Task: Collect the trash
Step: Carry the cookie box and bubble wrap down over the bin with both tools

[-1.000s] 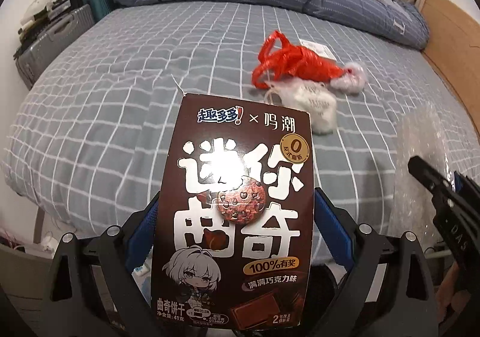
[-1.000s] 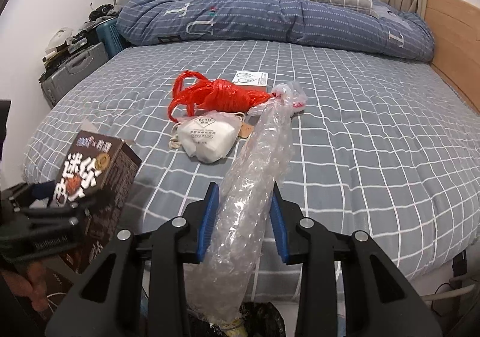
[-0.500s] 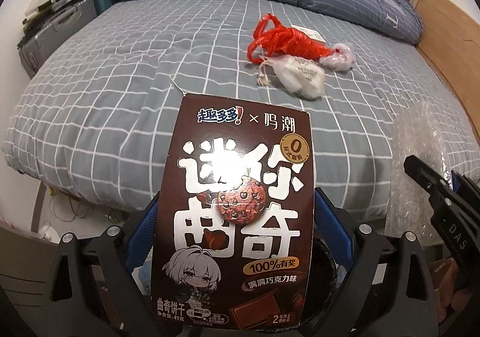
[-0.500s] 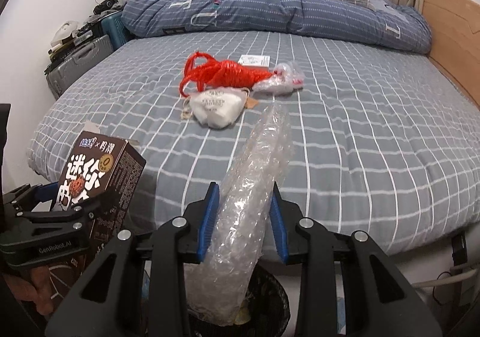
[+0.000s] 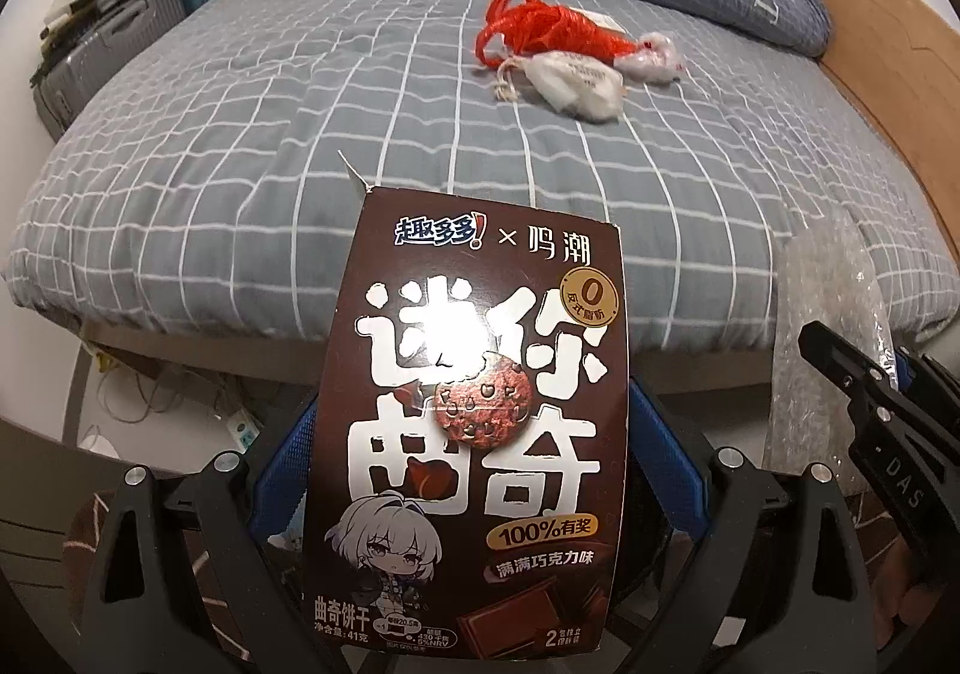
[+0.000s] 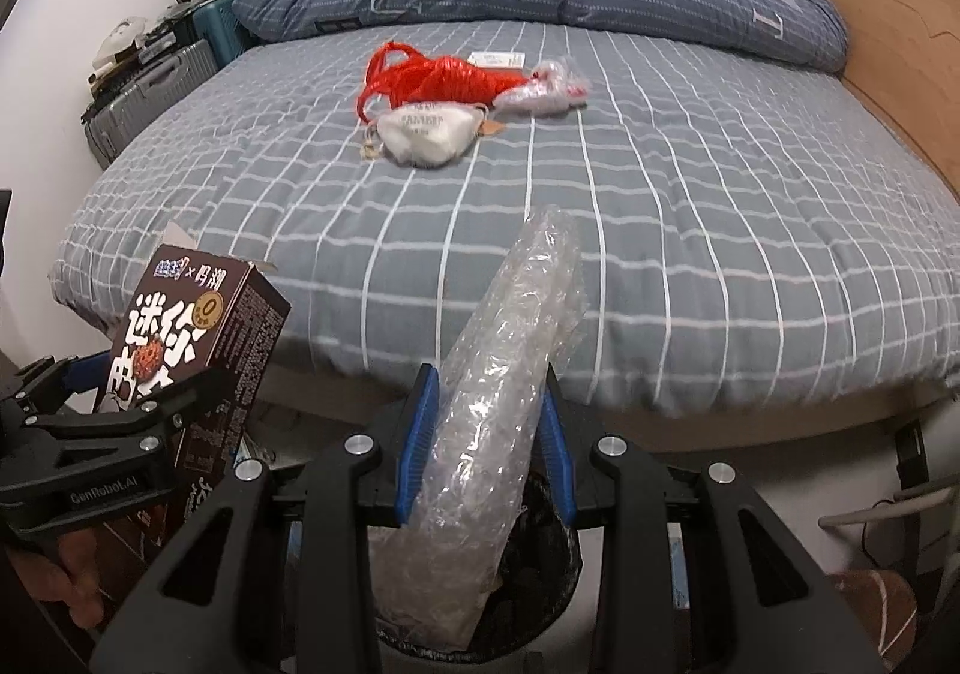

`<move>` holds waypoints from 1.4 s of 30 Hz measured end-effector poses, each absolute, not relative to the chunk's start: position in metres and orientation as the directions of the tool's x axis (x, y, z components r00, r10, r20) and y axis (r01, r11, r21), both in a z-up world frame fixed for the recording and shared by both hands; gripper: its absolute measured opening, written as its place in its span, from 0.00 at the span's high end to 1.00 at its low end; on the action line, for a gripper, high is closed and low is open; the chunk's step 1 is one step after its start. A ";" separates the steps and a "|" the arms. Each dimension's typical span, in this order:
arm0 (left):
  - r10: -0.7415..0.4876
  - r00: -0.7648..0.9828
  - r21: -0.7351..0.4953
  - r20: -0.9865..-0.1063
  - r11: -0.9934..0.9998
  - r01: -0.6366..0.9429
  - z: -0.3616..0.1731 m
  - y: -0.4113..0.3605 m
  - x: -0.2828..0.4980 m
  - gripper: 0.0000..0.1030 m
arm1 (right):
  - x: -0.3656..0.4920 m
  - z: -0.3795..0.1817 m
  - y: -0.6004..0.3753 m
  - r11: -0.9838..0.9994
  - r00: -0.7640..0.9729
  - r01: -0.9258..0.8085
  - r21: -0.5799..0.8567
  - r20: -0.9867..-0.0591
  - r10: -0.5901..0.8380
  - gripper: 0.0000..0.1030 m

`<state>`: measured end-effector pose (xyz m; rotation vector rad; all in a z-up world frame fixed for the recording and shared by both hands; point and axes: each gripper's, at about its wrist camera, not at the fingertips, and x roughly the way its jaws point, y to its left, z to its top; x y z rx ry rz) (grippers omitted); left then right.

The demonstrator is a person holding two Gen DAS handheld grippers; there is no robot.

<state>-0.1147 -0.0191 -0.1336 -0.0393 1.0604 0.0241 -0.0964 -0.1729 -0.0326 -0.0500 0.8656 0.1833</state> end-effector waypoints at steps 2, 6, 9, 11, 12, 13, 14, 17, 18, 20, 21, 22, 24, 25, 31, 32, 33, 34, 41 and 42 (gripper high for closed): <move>0.000 0.484 -0.021 -0.875 0.999 -0.039 -0.136 -0.019 -0.122 0.11 | -0.103 -0.036 -0.172 0.983 0.626 -0.181 0.023 -0.768 0.134 0.69; 0.008 0.478 -0.015 -0.878 0.999 -0.044 -0.141 -0.018 -0.133 0.11 | -0.117 -0.043 -0.173 0.984 0.610 -0.178 0.019 -0.782 0.126 0.69; 0.015 0.467 -0.006 -0.884 0.999 -0.042 -0.149 -0.017 -0.141 0.11 | -0.125 -0.051 -0.175 0.984 0.587 -0.173 0.036 -0.799 0.132 0.69; 0.020 0.458 0.000 -0.889 0.999 -0.043 -0.149 -0.018 -0.144 0.11 | -0.128 -0.058 -0.176 0.985 0.568 -0.167 0.042 -0.813 0.131 0.69; 0.020 0.454 0.000 -0.891 0.999 -0.044 -0.149 -0.018 -0.144 0.11 | -0.129 -0.062 -0.176 0.985 0.555 -0.166 0.047 -0.821 0.133 0.69; 0.018 0.453 -0.002 -0.891 0.999 -0.044 -0.148 -0.018 -0.145 0.11 | -0.131 -0.066 -0.176 0.985 0.547 -0.165 0.052 -0.826 0.135 0.69; 0.013 0.453 -0.006 -0.892 0.999 -0.041 -0.148 -0.019 -0.145 0.11 | -0.132 -0.070 -0.176 0.985 0.537 -0.163 0.056 -0.832 0.137 0.69; 0.011 0.433 -0.008 -0.902 0.999 -0.040 -0.151 -0.018 -0.145 0.11 | -0.134 -0.084 -0.174 0.985 0.514 -0.166 0.051 -0.847 0.131 0.69; 0.011 0.423 -0.007 -0.906 0.999 -0.040 -0.150 -0.018 -0.143 0.11 | -0.133 -0.091 -0.172 0.984 0.504 -0.169 0.049 -0.854 0.129 0.69; 0.014 0.411 -0.003 -0.911 0.999 -0.042 -0.151 -0.017 -0.141 0.11 | -0.132 -0.100 -0.170 0.983 0.484 -0.177 0.050 -0.865 0.131 0.69; 0.018 0.406 0.001 -0.913 0.999 -0.042 -0.153 -0.016 -0.141 0.11 | -0.132 -0.105 -0.169 0.983 0.477 -0.179 0.047 -0.869 0.129 0.69; 0.020 0.403 0.002 -0.915 0.999 -0.045 -0.154 -0.016 -0.140 0.11 | -0.130 -0.112 -0.166 0.982 0.465 -0.183 0.041 -0.877 0.123 0.69; 0.020 0.394 -0.001 -0.919 0.999 -0.055 -0.156 -0.014 -0.140 0.11 | -0.128 -0.122 -0.163 0.981 0.440 -0.189 0.045 -0.889 0.126 0.69; 0.020 0.391 -0.003 -0.920 0.998 -0.058 -0.156 -0.013 -0.140 0.11 | -0.127 -0.127 -0.161 0.980 0.429 -0.192 0.049 -0.894 0.128 0.69; 0.023 0.376 -0.010 -0.926 0.996 -0.086 -0.159 -0.007 -0.139 0.11 | -0.120 -0.147 -0.145 0.973 0.380 -0.222 0.059 -0.914 0.143 0.69; 0.027 0.375 -0.006 -0.927 0.996 -0.089 -0.160 -0.006 -0.138 0.11 | -0.119 -0.150 -0.143 0.972 0.375 -0.228 0.056 -0.916 0.141 0.68; 0.031 0.372 -0.003 -0.928 0.996 -0.091 -0.161 -0.006 -0.135 0.11 | -0.117 -0.153 -0.141 0.971 0.369 -0.233 0.051 -0.919 0.137 0.66; 0.034 0.369 -0.001 -0.929 0.996 -0.094 -0.162 -0.006 -0.133 0.11 | -0.115 -0.158 -0.140 0.970 0.359 -0.238 0.049 -0.924 0.135 0.65; 0.005 0.338 -0.025 -0.941 0.996 -0.085 -0.173 -0.015 -0.129 0.11 | -0.113 -0.176 -0.150 0.976 0.332 -0.217 0.026 -0.938 0.099 0.47; 0.004 0.336 -0.023 -0.942 0.997 -0.077 -0.172 -0.015 -0.128 0.11 | -0.113 -0.176 -0.153 0.977 0.332 -0.210 0.026 -0.938 0.097 0.41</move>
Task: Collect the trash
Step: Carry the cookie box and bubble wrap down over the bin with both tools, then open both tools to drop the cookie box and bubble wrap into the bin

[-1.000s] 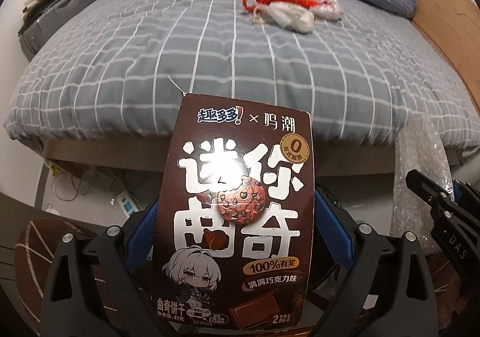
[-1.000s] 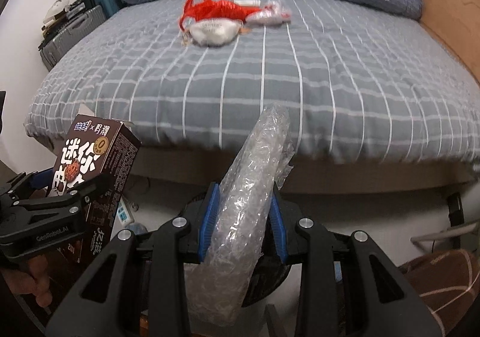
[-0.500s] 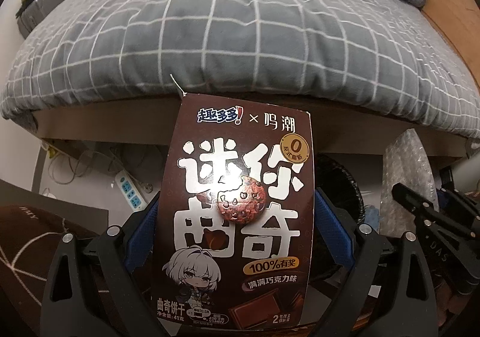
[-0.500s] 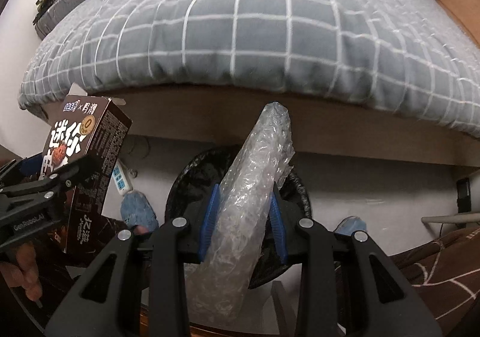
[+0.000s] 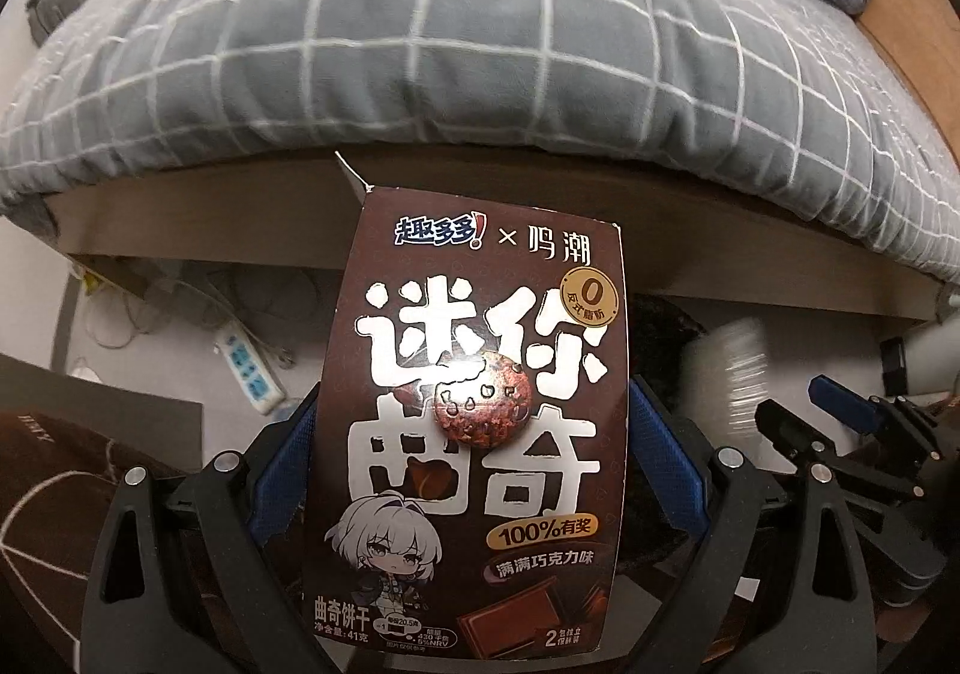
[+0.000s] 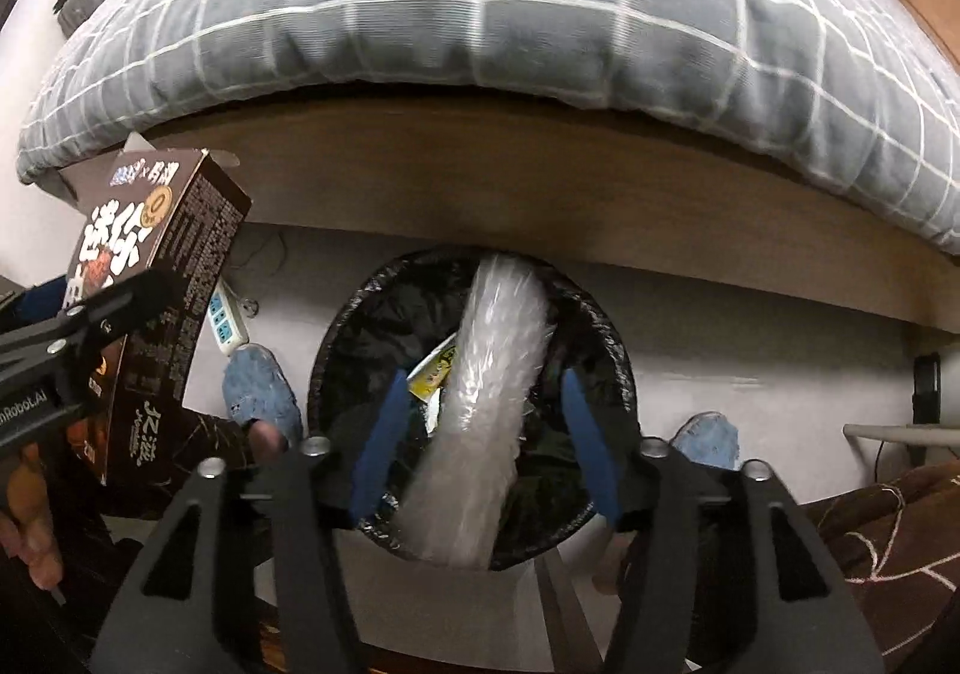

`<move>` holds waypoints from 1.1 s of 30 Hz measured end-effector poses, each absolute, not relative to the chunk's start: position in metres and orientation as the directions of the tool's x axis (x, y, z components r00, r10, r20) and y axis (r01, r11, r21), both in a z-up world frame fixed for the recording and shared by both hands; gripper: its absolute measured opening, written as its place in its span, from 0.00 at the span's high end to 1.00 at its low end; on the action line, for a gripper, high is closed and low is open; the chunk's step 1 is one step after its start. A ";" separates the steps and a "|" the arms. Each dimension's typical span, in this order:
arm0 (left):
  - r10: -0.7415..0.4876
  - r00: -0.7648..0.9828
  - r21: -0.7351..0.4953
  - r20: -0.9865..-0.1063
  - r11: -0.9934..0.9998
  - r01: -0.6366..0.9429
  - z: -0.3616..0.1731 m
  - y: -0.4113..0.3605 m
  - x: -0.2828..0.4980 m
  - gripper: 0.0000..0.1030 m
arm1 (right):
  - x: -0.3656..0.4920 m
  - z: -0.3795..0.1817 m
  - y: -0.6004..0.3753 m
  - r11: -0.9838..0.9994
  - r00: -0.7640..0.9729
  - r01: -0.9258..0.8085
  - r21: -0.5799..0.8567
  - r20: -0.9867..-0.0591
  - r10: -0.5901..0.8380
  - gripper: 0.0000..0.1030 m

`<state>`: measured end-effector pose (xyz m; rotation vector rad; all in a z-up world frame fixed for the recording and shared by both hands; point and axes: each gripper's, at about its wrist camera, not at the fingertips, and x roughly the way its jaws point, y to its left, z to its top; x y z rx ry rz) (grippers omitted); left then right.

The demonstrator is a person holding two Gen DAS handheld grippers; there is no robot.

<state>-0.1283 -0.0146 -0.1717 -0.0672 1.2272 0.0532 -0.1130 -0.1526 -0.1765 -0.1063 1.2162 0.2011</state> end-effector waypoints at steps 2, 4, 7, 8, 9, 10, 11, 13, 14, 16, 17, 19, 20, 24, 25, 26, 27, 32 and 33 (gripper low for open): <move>0.008 0.335 -0.012 -0.942 0.998 -0.058 -0.171 -0.016 -0.129 0.11 | -0.112 -0.178 -0.162 0.982 0.339 -0.188 0.025 -0.937 0.088 0.34; 0.001 0.319 -0.017 -0.948 0.998 -0.054 -0.171 -0.014 -0.129 0.11 | -0.112 -0.178 -0.171 0.985 0.341 -0.168 0.032 -0.936 0.089 0.31; -0.016 0.298 -0.031 -0.954 0.999 -0.044 -0.170 -0.012 -0.131 0.11 | -0.111 -0.176 -0.186 0.991 0.353 -0.135 0.019 -0.933 0.066 0.22; -0.017 0.296 -0.028 -0.955 0.999 -0.032 -0.171 -0.015 -0.129 0.11 | -0.112 -0.176 -0.190 0.991 0.359 -0.130 0.018 -0.931 0.064 0.19; -0.021 0.293 -0.030 -0.956 0.999 -0.024 -0.172 -0.016 -0.128 0.11 | -0.111 -0.176 -0.194 0.992 0.366 -0.123 0.015 -0.929 0.059 0.18; -0.026 0.290 -0.033 -0.957 0.999 -0.018 -0.172 -0.019 -0.129 0.11 | -0.112 -0.174 -0.199 0.994 0.376 -0.113 0.010 -0.925 0.052 0.17; -0.032 0.284 -0.035 -0.958 0.999 -0.004 -0.173 -0.022 -0.129 0.11 | -0.112 -0.173 -0.203 0.994 0.383 -0.105 0.007 -0.923 0.047 0.14; -0.037 0.278 -0.033 -0.960 0.999 0.020 -0.173 -0.026 -0.130 0.11 | -0.111 -0.167 -0.210 0.996 0.409 -0.085 -0.002 -0.912 0.034 0.10; -0.042 0.275 -0.034 -0.960 0.999 0.032 -0.173 -0.029 -0.130 0.11 | -0.111 -0.164 -0.214 0.997 0.423 -0.078 -0.012 -0.906 0.022 0.09; -0.044 0.273 -0.032 -0.961 0.998 0.048 -0.172 -0.030 -0.130 0.11 | -0.110 -0.159 -0.220 0.997 0.450 -0.068 -0.037 -0.893 -0.003 0.09; -0.045 0.273 -0.031 -0.961 0.998 0.056 -0.171 -0.032 -0.129 0.11 | -0.110 -0.157 -0.222 0.997 0.460 -0.061 -0.045 -0.888 -0.011 0.08; -0.046 0.275 -0.028 -0.960 0.997 0.068 -0.171 -0.030 -0.130 0.11 | -0.109 -0.155 -0.228 0.998 0.473 -0.041 -0.051 -0.881 -0.026 0.07; -0.048 0.279 -0.028 -0.959 0.997 0.074 -0.171 -0.030 -0.131 0.11 | -0.108 -0.155 -0.231 0.998 0.471 -0.033 -0.047 -0.882 -0.026 0.07; -0.040 0.292 -0.015 -0.956 0.996 0.086 -0.169 -0.019 -0.131 0.10 | -0.106 -0.154 -0.237 0.999 0.469 -0.016 -0.046 -0.882 -0.033 0.07; -0.038 0.288 -0.014 -0.957 0.996 0.086 -0.169 -0.016 -0.131 0.10 | -0.106 -0.154 -0.238 0.999 0.471 -0.013 -0.046 -0.881 -0.035 0.07; -0.038 0.286 -0.015 -0.957 0.996 0.084 -0.168 -0.015 -0.132 0.10 | -0.105 -0.155 -0.238 0.999 0.472 -0.012 -0.048 -0.881 -0.037 0.07; -0.036 0.280 -0.014 -0.959 0.997 0.079 -0.168 -0.013 -0.132 0.10 | -0.107 -0.153 -0.237 0.999 0.472 -0.011 -0.050 -0.881 -0.039 0.07; -0.020 0.295 0.001 -0.955 0.998 0.071 -0.170 -0.014 -0.132 0.05 | -0.106 -0.152 -0.233 0.998 0.473 -0.014 -0.056 -0.880 -0.043 0.07; -0.017 0.296 0.004 -0.955 0.998 0.070 -0.171 -0.015 -0.132 0.05 | -0.106 -0.151 -0.233 0.998 0.475 -0.014 -0.055 -0.879 -0.042 0.07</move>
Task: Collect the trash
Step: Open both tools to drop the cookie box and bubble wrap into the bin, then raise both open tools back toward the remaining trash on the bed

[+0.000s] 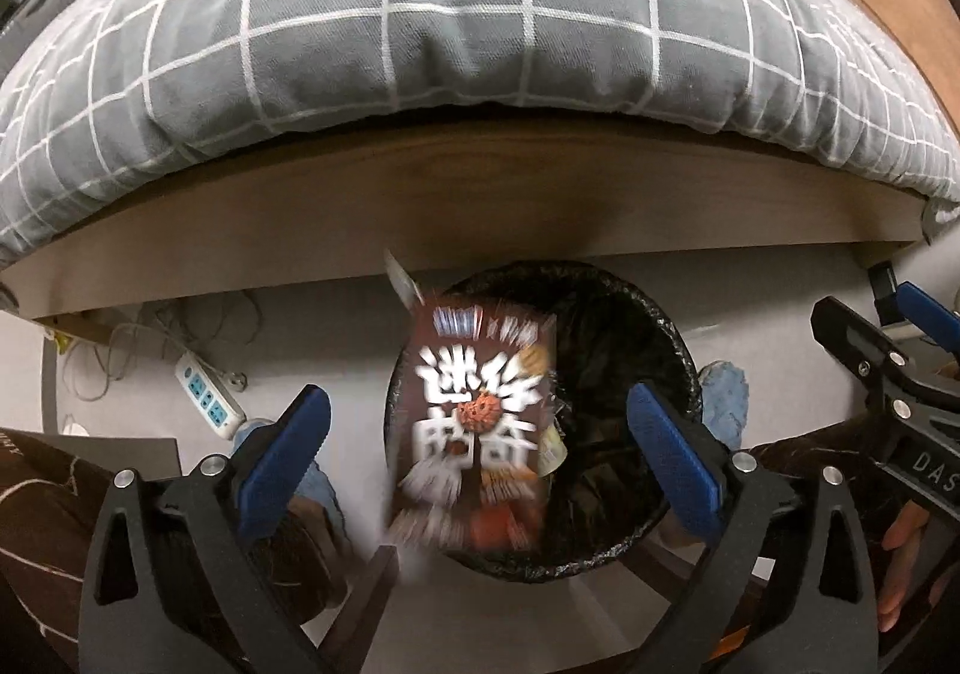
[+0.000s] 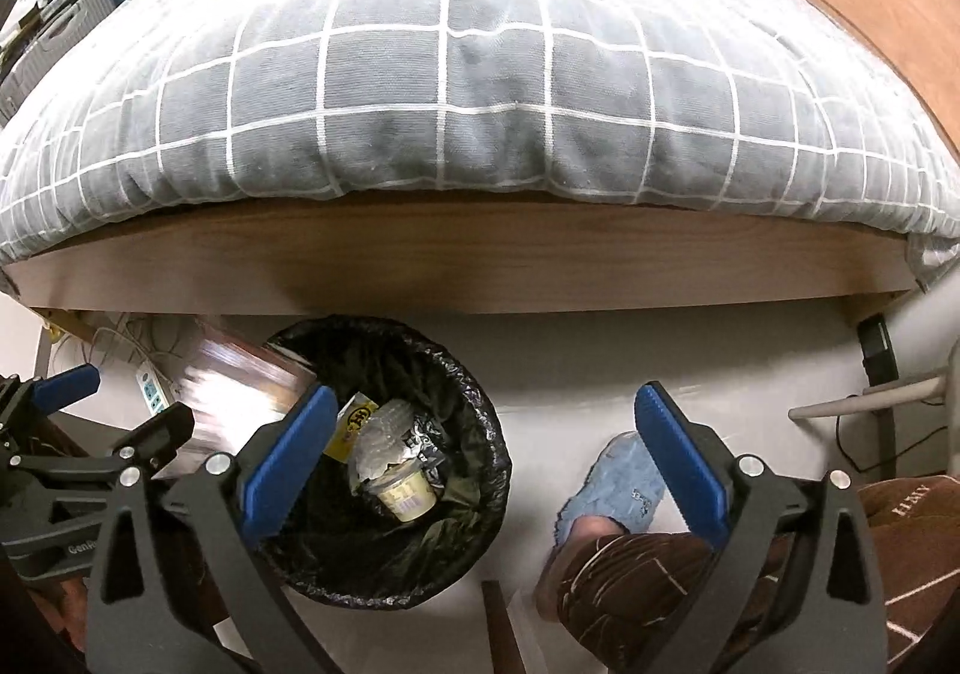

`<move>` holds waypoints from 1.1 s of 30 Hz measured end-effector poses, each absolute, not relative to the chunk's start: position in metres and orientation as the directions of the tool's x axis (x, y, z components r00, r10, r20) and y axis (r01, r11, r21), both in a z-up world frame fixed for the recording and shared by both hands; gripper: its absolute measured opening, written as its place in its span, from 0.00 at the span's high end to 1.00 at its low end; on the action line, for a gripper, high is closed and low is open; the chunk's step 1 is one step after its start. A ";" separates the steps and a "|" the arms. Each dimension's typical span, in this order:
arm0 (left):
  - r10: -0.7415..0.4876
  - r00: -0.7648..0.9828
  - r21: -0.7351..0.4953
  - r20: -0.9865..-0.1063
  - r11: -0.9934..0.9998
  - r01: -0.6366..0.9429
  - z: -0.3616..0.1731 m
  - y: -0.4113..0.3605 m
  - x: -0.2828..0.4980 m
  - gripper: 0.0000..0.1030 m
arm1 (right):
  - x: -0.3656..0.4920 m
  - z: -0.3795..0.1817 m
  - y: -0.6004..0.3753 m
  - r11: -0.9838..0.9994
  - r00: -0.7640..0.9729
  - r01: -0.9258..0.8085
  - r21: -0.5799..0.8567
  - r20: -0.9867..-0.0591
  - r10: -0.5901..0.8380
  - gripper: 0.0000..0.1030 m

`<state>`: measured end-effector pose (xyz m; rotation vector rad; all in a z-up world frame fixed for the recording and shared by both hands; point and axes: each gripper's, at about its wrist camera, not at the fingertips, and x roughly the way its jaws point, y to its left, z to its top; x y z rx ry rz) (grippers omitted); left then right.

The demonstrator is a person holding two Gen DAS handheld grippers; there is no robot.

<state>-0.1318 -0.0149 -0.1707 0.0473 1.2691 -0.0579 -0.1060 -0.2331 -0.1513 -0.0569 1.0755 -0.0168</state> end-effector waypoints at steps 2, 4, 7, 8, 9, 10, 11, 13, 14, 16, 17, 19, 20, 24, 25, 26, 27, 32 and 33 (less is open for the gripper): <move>-0.011 0.296 0.009 -0.955 0.998 0.067 -0.170 -0.018 -0.131 0.05 | -0.107 -0.146 -0.232 0.998 0.484 -0.016 -0.056 -0.874 -0.041 0.07; -0.012 0.301 0.007 -0.954 0.998 0.063 -0.168 -0.016 -0.130 0.05 | -0.107 -0.143 -0.231 0.998 0.487 -0.020 -0.054 -0.872 -0.037 0.07; -0.004 0.316 0.013 -0.949 0.999 0.052 -0.161 -0.016 -0.127 0.05 | -0.107 -0.132 -0.227 0.998 0.502 -0.023 -0.051 -0.864 -0.032 0.07; -0.006 0.323 0.011 -0.946 0.999 0.049 -0.159 -0.015 -0.127 0.05 | -0.107 -0.129 -0.225 0.998 0.508 -0.027 -0.052 -0.861 -0.031 0.07; -0.003 0.332 0.012 -0.943 0.999 0.045 -0.155 -0.015 -0.127 0.05 | -0.107 -0.127 -0.224 0.998 0.516 -0.031 -0.054 -0.856 -0.031 0.07; -0.001 0.338 0.014 -0.941 0.999 0.042 -0.153 -0.015 -0.127 0.06 | -0.107 -0.122 -0.222 0.998 0.527 -0.034 -0.061 -0.849 -0.034 0.07; -0.003 0.347 0.012 -0.938 0.999 0.041 -0.148 -0.014 -0.127 0.06 | -0.106 -0.120 -0.220 0.997 0.534 -0.036 -0.064 -0.845 -0.034 0.07; 0.002 0.363 0.016 -0.932 0.999 0.036 -0.140 -0.013 -0.125 0.06 | -0.106 -0.111 -0.218 0.998 0.548 -0.039 -0.056 -0.836 -0.026 0.07; 0.003 0.373 0.016 -0.928 0.999 0.032 -0.135 -0.013 -0.125 0.05 | -0.105 -0.108 -0.218 0.998 0.553 -0.040 -0.055 -0.833 -0.024 0.07; 0.006 0.398 0.016 -0.917 1.000 0.023 -0.123 -0.011 -0.123 0.06 | -0.104 -0.103 -0.217 0.997 0.569 -0.042 -0.057 -0.822 -0.023 0.07; 0.008 0.410 0.017 -0.912 1.000 0.018 -0.117 -0.010 -0.122 0.06 | -0.103 -0.099 -0.216 0.997 0.577 -0.042 -0.057 -0.816 -0.022 0.07; 0.009 0.424 0.019 -0.905 1.000 0.019 -0.109 -0.010 -0.120 0.06 | -0.101 -0.091 -0.215 0.997 0.586 -0.050 -0.061 -0.810 -0.020 0.07; 0.008 0.429 0.018 -0.903 1.000 0.020 -0.106 -0.009 -0.119 0.06 | -0.099 -0.089 -0.214 0.997 0.591 -0.053 -0.065 -0.807 -0.021 0.07; 0.017 0.457 0.033 -0.889 0.999 0.026 -0.088 -0.009 -0.112 0.06 | -0.095 -0.077 -0.211 0.995 0.613 -0.064 -0.074 -0.790 -0.019 0.07; 0.019 0.463 0.035 -0.886 0.999 0.024 -0.085 -0.008 -0.110 0.06 | -0.092 -0.072 -0.210 0.995 0.619 -0.065 -0.073 -0.785 -0.017 0.07; 0.020 0.468 0.035 -0.883 0.999 0.023 -0.083 -0.008 -0.107 0.06 | -0.089 -0.070 -0.210 0.995 0.623 -0.065 -0.072 -0.782 -0.015 0.07; 0.023 0.474 0.037 -0.880 0.999 0.021 -0.080 -0.007 -0.103 0.06 | -0.087 -0.067 -0.210 0.995 0.627 -0.066 -0.071 -0.779 -0.014 0.07; 0.035 0.510 0.041 -0.859 0.999 0.001 -0.064 -0.006 -0.080 0.06 | -0.067 -0.049 -0.210 0.995 0.653 -0.070 -0.069 -0.757 -0.007 0.07; 0.037 0.520 0.041 -0.853 0.999 -0.004 -0.060 -0.006 -0.073 0.06 | -0.061 -0.045 -0.210 0.995 0.659 -0.071 -0.068 -0.752 -0.004 0.07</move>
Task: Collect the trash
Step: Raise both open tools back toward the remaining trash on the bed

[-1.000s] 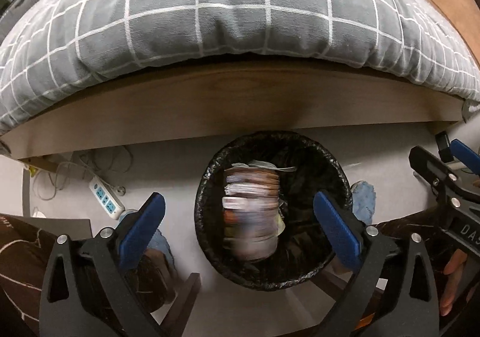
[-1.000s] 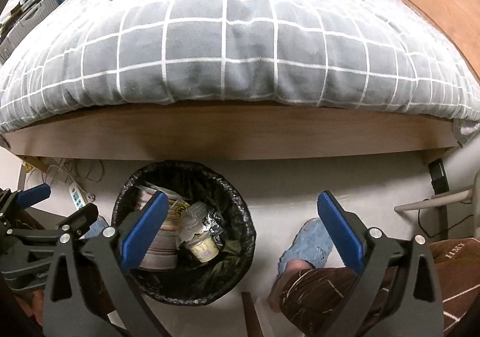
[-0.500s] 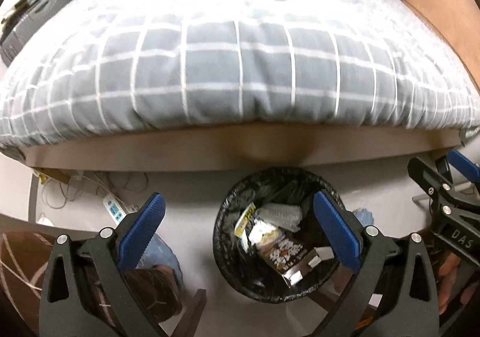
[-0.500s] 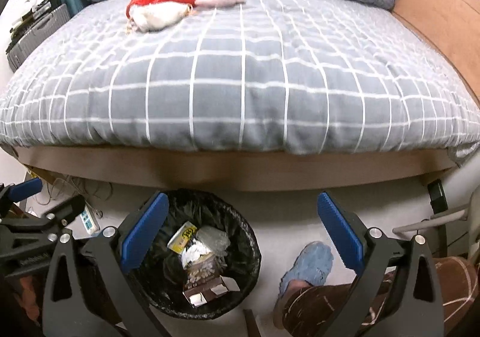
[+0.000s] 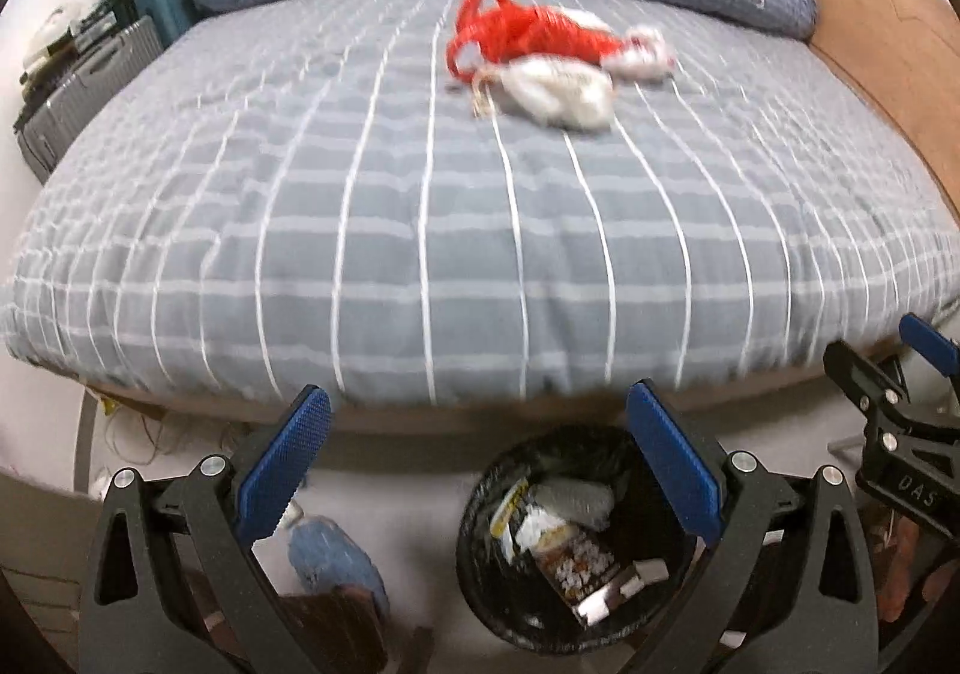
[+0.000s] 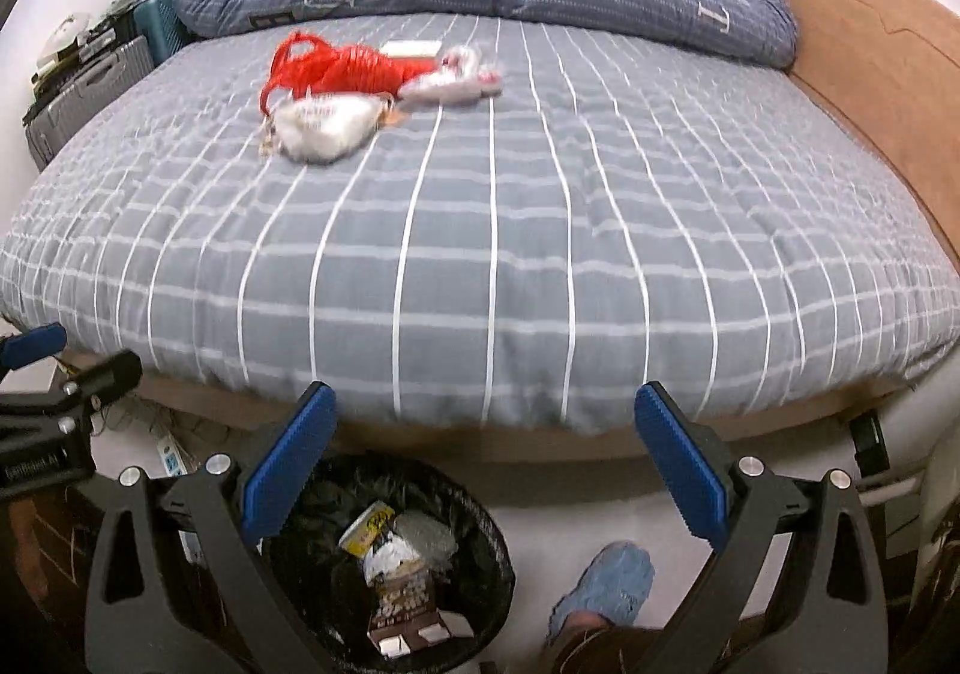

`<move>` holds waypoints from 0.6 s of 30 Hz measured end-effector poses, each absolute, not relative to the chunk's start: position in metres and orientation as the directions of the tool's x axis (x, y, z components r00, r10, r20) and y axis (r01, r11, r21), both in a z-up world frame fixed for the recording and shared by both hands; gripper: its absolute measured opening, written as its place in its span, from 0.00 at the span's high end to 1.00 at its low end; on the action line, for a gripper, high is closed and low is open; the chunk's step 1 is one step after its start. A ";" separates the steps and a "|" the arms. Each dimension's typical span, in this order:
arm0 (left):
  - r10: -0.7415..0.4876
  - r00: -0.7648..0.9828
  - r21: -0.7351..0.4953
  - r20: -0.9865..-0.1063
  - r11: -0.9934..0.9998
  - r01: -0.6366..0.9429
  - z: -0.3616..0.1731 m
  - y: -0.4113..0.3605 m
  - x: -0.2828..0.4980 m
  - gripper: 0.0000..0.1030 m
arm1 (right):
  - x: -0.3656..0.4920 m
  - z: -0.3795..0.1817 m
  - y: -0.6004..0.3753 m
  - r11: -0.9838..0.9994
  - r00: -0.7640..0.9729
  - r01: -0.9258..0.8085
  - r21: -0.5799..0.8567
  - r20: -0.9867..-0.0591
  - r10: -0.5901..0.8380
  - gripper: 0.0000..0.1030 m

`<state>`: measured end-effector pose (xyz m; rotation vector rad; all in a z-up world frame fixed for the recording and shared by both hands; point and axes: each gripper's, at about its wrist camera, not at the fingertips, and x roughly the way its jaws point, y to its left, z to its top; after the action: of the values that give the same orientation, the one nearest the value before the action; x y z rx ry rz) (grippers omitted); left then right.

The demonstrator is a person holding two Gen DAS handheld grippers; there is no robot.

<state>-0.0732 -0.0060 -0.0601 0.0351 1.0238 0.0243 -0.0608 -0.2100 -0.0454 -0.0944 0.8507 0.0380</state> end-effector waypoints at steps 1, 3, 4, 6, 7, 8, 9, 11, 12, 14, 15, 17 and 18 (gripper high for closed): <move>0.038 0.529 0.040 -0.848 0.999 -0.009 -0.056 -0.007 -0.066 0.06 | -0.056 -0.042 -0.210 0.995 0.663 -0.072 -0.067 -0.749 -0.002 0.07; 0.034 0.543 0.031 -0.839 0.999 -0.015 -0.047 -0.008 -0.054 0.06 | -0.044 -0.036 -0.210 0.995 0.670 -0.079 -0.063 -0.742 0.007 0.07; 0.031 0.551 0.027 -0.834 1.000 -0.014 -0.042 -0.010 -0.047 0.06 | -0.036 -0.032 -0.208 0.994 0.673 -0.090 -0.064 -0.739 0.014 0.07; 0.031 0.564 0.029 -0.825 0.999 -0.013 -0.036 -0.013 -0.036 0.06 | -0.024 -0.026 -0.207 0.993 0.687 -0.098 -0.071 -0.727 0.016 0.07; 0.030 0.570 0.028 -0.821 1.000 -0.012 -0.034 -0.015 -0.031 0.05 | -0.014 -0.022 -0.207 0.992 0.696 -0.101 -0.074 -0.718 0.017 0.07; 0.028 0.574 0.027 -0.818 1.000 -0.010 -0.031 -0.017 -0.025 0.05 | -0.005 -0.019 -0.206 0.992 0.700 -0.102 -0.072 -0.714 0.020 0.07; 0.028 0.580 0.028 -0.814 1.000 -0.010 -0.029 -0.019 -0.015 0.05 | 0.000 -0.017 -0.206 0.992 0.703 -0.103 -0.070 -0.710 0.023 0.07; 0.023 0.591 0.025 -0.806 1.000 -0.004 -0.026 -0.023 0.002 0.05 | 0.022 -0.011 -0.206 0.992 0.715 -0.104 -0.075 -0.698 0.022 0.07; 0.026 0.595 0.028 -0.804 1.000 -0.006 -0.025 -0.023 0.009 0.05 | 0.033 -0.009 -0.206 0.992 0.720 -0.105 -0.076 -0.693 0.023 0.07; 0.031 0.602 0.029 -0.798 1.000 -0.013 -0.025 -0.025 0.027 0.05 | 0.051 -0.005 -0.206 0.992 0.729 -0.102 -0.074 -0.684 0.024 0.07; 0.034 0.600 0.031 -0.799 0.999 -0.015 -0.026 -0.026 0.035 0.06 | 0.062 -0.004 -0.206 0.992 0.732 -0.101 -0.070 -0.681 0.027 0.07; 0.039 0.597 0.033 -0.802 0.999 -0.022 -0.030 -0.030 0.054 0.06 | 0.085 -0.003 -0.206 0.993 0.736 -0.104 -0.056 -0.676 0.038 0.07; 0.039 0.596 0.034 -0.802 0.999 -0.020 -0.032 -0.031 0.061 0.06 | 0.095 -0.003 -0.206 0.993 0.737 -0.105 -0.053 -0.675 0.042 0.07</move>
<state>0.0611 -0.0314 -0.0317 0.0220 0.9313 0.0348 0.0954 -0.2056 -0.0028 -0.0894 0.7382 0.0810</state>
